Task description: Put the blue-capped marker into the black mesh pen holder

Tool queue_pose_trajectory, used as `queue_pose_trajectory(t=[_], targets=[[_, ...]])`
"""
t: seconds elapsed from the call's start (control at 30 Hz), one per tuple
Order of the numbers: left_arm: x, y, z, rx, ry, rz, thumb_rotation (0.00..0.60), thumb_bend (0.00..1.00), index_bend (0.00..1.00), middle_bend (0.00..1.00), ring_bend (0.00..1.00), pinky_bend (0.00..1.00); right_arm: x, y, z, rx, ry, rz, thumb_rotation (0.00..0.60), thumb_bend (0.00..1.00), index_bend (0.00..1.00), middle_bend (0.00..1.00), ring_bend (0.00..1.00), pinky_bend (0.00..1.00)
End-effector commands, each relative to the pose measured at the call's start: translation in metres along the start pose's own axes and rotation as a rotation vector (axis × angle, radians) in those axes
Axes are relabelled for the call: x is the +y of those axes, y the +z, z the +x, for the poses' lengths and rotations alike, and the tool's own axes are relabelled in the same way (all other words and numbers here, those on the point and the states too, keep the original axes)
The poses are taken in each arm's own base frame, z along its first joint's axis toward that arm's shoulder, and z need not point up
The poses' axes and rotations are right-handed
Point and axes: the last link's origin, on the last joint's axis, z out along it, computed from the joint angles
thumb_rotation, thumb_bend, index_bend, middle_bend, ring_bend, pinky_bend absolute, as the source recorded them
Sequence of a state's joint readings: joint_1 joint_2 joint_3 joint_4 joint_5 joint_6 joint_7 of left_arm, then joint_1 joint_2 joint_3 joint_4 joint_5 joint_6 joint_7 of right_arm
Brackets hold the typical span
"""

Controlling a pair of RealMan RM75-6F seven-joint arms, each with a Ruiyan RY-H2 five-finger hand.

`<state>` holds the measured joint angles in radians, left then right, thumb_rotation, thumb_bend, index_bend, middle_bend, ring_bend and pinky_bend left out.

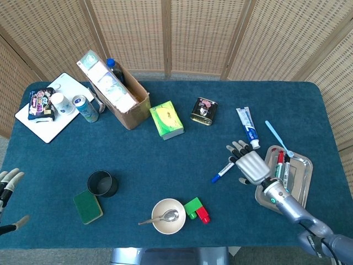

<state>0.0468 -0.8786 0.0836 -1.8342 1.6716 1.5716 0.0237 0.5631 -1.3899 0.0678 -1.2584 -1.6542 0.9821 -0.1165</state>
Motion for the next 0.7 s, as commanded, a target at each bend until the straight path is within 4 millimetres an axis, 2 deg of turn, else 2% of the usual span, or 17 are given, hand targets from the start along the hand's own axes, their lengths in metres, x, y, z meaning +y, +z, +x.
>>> queue_pose_trajectory(t=[0.03, 0.33, 0.7], targets=[[-0.001, 0.0, 0.001, 0.003, -0.003, 0.003, 0.6, 0.06, 0.05, 0.0, 0.0, 0.11, -0.004, 0.005, -0.003, -0.005, 0.002, 0.008, 0.6, 0.23, 0.38, 0.0, 0.0, 0.14], [-0.002, 0.001, 0.001, -0.001, -0.006, 0.005, 0.6, 0.06, 0.05, 0.0, 0.0, 0.11, -0.017, 0.018, -0.006, 0.022, 0.019, 0.025, 0.6, 0.33, 0.41, 0.0, 0.0, 0.17], [-0.003, 0.0, 0.002, -0.002, -0.008, 0.007, 0.6, 0.06, 0.05, 0.0, 0.0, 0.11, -0.022, 0.025, -0.011, 0.009, -0.005, 0.028, 0.6, 0.35, 0.41, 0.0, 0.0, 0.18]])
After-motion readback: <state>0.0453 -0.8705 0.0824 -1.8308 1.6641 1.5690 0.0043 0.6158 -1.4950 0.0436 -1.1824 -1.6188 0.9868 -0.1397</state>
